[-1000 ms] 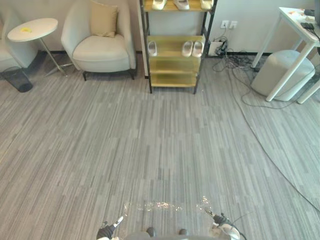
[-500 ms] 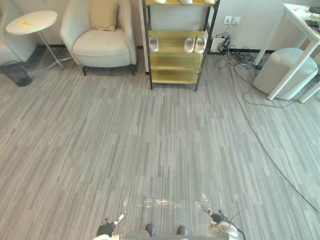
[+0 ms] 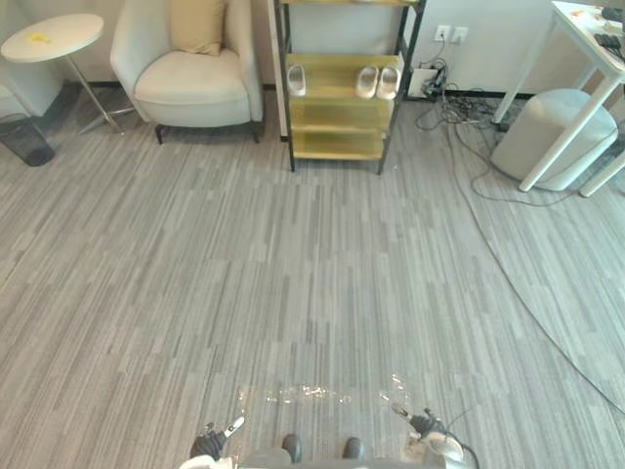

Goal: Organize the slippers on the shoe rack

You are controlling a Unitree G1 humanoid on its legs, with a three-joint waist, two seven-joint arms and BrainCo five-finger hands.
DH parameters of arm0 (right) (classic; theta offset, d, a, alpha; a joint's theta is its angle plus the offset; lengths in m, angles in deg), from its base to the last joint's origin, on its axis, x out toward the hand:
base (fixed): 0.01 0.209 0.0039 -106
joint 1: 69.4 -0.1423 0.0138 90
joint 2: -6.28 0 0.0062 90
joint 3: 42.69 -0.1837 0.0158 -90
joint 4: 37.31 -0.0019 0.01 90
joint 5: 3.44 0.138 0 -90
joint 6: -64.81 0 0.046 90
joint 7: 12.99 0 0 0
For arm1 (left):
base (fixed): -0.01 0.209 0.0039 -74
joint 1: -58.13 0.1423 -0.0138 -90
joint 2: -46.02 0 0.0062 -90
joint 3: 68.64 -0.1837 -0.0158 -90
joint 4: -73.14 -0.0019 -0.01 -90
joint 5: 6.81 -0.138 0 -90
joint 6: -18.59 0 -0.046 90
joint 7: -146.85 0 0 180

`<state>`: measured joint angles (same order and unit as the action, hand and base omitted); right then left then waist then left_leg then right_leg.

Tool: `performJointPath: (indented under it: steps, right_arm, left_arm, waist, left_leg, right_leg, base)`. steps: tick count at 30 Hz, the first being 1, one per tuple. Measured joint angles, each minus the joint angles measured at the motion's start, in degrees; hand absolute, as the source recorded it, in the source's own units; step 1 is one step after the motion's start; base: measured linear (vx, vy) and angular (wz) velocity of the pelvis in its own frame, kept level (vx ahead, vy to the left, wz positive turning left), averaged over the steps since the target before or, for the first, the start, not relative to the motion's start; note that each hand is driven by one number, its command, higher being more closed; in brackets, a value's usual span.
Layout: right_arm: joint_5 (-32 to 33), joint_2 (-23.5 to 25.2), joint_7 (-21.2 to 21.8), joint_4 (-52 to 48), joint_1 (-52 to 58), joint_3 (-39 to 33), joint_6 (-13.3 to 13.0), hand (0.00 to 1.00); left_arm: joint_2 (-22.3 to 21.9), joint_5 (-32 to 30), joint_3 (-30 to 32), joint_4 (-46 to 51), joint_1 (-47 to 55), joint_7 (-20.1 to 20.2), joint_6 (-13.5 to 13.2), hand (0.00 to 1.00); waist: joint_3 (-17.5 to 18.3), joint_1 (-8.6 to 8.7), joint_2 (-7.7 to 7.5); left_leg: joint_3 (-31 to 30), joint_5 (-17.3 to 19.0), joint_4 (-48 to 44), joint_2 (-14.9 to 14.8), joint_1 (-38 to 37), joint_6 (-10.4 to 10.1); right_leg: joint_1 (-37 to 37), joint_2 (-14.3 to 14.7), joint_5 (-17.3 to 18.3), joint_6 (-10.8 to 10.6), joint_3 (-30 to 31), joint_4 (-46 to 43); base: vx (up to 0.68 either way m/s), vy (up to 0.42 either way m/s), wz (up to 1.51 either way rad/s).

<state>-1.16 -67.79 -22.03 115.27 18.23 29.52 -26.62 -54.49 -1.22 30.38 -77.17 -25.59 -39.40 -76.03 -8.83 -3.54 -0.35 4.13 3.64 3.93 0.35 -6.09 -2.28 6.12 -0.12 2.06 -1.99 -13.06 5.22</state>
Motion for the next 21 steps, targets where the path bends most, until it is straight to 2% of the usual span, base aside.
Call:
performJointPath:
  steps: [4, 6, 7, 8, 9, 11, 12, 13, 15, 17, 18, 19, 20, 21]
  right_arm:
    - [0.0, 0.0, 0.0, -0.3, -0.3, 0.1, 0.0, 0.00]
    - [0.1, 0.0, 0.0, -0.6, -0.5, 0.3, -0.1, 0.00]
    - [0.1, 0.0, 0.0, -0.7, -0.5, 0.3, -0.1, 0.00]
    - [0.1, 0.2, 0.0, -0.9, -0.4, 0.4, -0.2, 0.00]
    - [0.1, 0.1, 0.0, -1.0, -0.2, 0.7, -0.2, 0.00]
    - [0.2, -0.4, -0.4, -3.1, 1.0, 1.2, -0.2, 0.00]
    - [0.3, -0.7, -0.6, -3.1, 1.2, 1.1, -0.1, 0.00]
    - [0.3, -0.9, -0.7, -3.1, 1.1, 1.1, 0.0, 0.00]
    - [0.3, -1.2, -0.7, -3.1, 0.4, 1.1, 0.1, 0.00]
    - [0.3, -1.2, -0.8, -3.0, -0.4, 1.0, 0.1, 0.00]
    - [0.3, -1.4, -0.8, -2.9, -0.5, 1.0, 0.0, 0.00]
    - [0.2, -1.7, -0.7, -2.6, -0.3, 1.0, 0.0, 0.00]
    - [0.2, -0.9, -0.7, -2.5, 0.0, 1.1, 0.1, 0.00]
    - [0.1, 0.4, -0.7, -3.2, 0.4, 1.1, 0.2, 0.00]
  left_arm:
    - [0.2, 0.0, 0.1, 0.0, -0.7, 0.0, 0.0, 0.00]
    - [0.4, 0.0, 0.5, 0.2, -1.4, 0.0, 0.0, 0.00]
    - [0.2, 0.1, 0.8, 0.2, -1.4, 0.0, 0.0, 0.00]
    - [0.1, 0.1, 1.7, 0.6, -1.5, 0.0, 0.1, 0.00]
    - [-0.4, 0.1, 3.2, 1.3, -1.6, 0.0, 0.1, 0.00]
    - [-2.0, 0.3, 6.0, 3.0, -1.5, -0.2, 0.0, 0.00]
    - [-2.2, 0.7, 6.5, 3.4, -1.3, -0.2, 0.1, 0.00]
    - [-2.2, 0.9, 6.2, 3.5, -1.0, -0.2, 0.0, 0.00]
    - [-2.0, 1.3, 5.5, 3.6, -1.1, -0.3, 0.0, 0.00]
    - [-1.8, 1.3, 5.6, 3.5, -1.0, -0.3, 0.0, 0.00]
    - [-2.0, 1.3, 5.1, 3.4, -0.5, -0.5, 0.0, 0.00]
    - [-2.2, 1.3, 4.9, 3.2, 0.2, -0.7, 0.0, 0.00]
    - [-1.9, 1.3, 5.1, 2.8, 0.2, -0.8, 0.0, 0.00]
    - [-1.4, 1.3, 5.2, 3.0, 0.0, -1.0, 0.1, 0.00]
  waist:
    - [-1.0, 0.05, -0.29]
    - [-1.7, -0.11, -0.32]
    - [-2.0, -0.12, 0.06]
    - [-2.6, -0.23, 0.33]
    - [-2.9, -0.19, 0.52]
    - [-4.1, -1.08, 1.79]
    - [-4.1, -1.63, 1.94]
    - [-4.1, -1.87, 1.83]
    - [-4.2, -2.96, 1.39]
    - [-4.4, -3.16, 0.72]
    - [-4.1, -3.75, 0.79]
    - [-3.9, -4.47, 0.98]
    - [-3.7, -5.00, -0.05]
    - [-3.1, -5.48, -1.57]
  left_leg:
    - [0.9, 0.7, -0.8, -0.4, 0.4, 0.0]
    - [1.9, 7.0, -12.6, -1.6, 5.6, -0.4]
    - [2.3, 8.6, -15.9, -2.4, 6.9, -0.6]
    - [4.7, 10.4, -26.2, -4.1, 11.0, -1.3]
    - [6.1, 10.3, -35.8, -5.6, 15.1, -1.3]
    - [7.2, 8.4, -52.7, -9.6, 21.9, 0.7]
    - [7.3, 10.0, -55.1, -10.0, 24.0, 0.4]
    - [7.2, 11.2, -54.2, -9.7, 25.9, 0.2]
    - [7.2, 11.0, -43.5, -8.2, 28.9, -0.4]
    - [6.9, 7.0, -30.8, -5.6, 30.1, -0.8]
    - [6.1, 3.4, -23.4, -4.2, 29.5, -0.6]
    - [5.4, -0.6, -22.1, -4.1, 28.7, 0.7]
    - [6.1, -1.2, -23.2, -3.3, 28.2, 1.8]
    - [7.4, 0.4, -23.1, -2.5, 27.0, 2.3]
  right_leg:
    - [-0.3, 0.3, 0.0, 0.2, 0.7, -0.1]
    - [-0.1, 0.7, 1.2, 1.0, 0.7, -0.1]
    - [0.1, 1.0, 1.7, 1.2, 0.6, -0.1]
    - [0.8, 1.3, 2.2, 1.6, 0.0, 0.2]
    - [1.3, 1.4, 2.6, 2.2, -0.2, 0.2]
    - [4.1, 2.3, 3.8, 3.6, 1.0, -0.3]
    - [4.5, 1.8, 5.0, 3.7, 1.7, -1.5]
    - [4.8, 1.2, 5.7, 3.7, 2.2, -2.2]
    - [4.9, -0.8, 6.5, 2.7, 2.8, -2.2]
    - [5.0, -3.0, 7.8, 0.6, 3.2, -2.5]
    - [5.0, -3.8, 9.0, -0.7, 4.1, -2.9]
    - [6.0, -4.2, 10.6, -1.8, 5.1, -3.1]
    - [6.8, -5.2, 11.5, -2.3, 5.5, -4.2]
    - [5.0, -6.9, 11.7, -2.6, 5.2, -9.2]
  base:
    - [-0.01, -0.010, -0.11]
    - [0.02, -0.031, -0.18]
    - [0.01, -0.031, -0.22]
    - [0.00, -0.036, -0.14]
    - [0.00, -0.046, -0.15]
    - [0.13, 0.011, -0.25]
    - [0.22, 0.058, -0.31]
    - [0.27, 0.060, -0.27]
    - [0.27, 0.085, -0.27]
    - [0.40, 0.169, -0.24]
    - [0.40, 0.184, -0.46]
    - [0.45, 0.215, -0.55]
    - [0.50, 0.207, -0.44]
    - [0.62, 0.248, -0.31]
